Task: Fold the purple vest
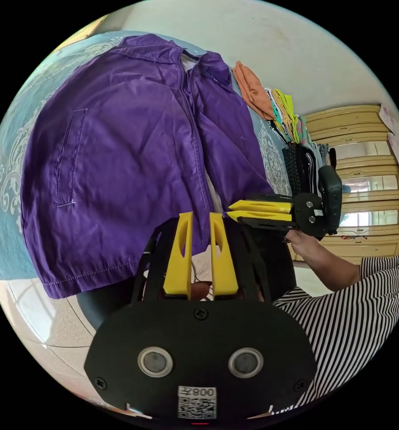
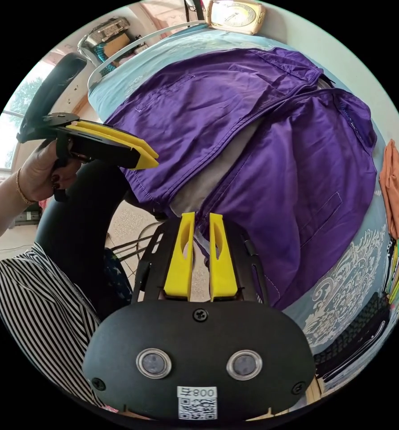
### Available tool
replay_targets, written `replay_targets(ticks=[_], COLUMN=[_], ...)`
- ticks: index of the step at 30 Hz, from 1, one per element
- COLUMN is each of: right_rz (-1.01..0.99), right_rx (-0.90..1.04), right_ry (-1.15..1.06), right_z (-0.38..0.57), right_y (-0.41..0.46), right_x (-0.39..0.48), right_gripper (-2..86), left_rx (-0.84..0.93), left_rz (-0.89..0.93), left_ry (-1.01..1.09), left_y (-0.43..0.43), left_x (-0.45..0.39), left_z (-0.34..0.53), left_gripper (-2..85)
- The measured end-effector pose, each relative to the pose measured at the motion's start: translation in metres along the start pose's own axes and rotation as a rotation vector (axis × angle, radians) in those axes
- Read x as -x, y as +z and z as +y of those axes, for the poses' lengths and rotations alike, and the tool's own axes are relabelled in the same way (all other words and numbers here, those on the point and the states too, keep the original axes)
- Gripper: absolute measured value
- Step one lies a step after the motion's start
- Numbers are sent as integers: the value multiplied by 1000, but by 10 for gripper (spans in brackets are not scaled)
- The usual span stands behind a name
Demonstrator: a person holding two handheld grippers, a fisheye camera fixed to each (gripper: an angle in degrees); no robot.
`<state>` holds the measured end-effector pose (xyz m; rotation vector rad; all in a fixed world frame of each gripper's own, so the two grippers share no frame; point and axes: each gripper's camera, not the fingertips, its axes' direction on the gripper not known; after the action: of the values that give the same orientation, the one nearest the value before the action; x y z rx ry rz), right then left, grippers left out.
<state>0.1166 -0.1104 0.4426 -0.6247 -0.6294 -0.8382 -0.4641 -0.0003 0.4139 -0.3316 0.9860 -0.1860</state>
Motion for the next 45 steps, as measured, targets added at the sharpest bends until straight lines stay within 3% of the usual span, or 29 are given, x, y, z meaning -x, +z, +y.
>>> replay_targets(ticks=[6, 13, 21, 27, 34, 41, 45], right_rz=[-154, -103, -162, -198, -121, -114, -94], right_rx=[-34, -1, 36, -162, -386, -506, -490], right_ry=[23, -27, 93, 280, 421, 466, 455], right_z=[14, 7, 18, 26, -57, -114, -144], right_y=[-17, -13, -20, -84, -160, -206, -215], right_x=[12, 24, -14, -99, -251, -342, -380], right_gripper=[4, 3, 24, 45, 57, 58, 57], left_rx=[-32, -16, -32, -76, -150, -183, -146], left_rz=[6, 7, 6, -48, -136, -157, -220], left_ry=[25, 29, 74, 147, 232, 201, 157], left_y=[-14, -11, -11, -17, -23, -11, -1], left_x=[-16, -28, -46, -57, -69, -60, -44], left_z=[17, 21, -14, -83, -209, -346, -377], left_gripper=[63, 58, 69, 76, 78, 74, 35])
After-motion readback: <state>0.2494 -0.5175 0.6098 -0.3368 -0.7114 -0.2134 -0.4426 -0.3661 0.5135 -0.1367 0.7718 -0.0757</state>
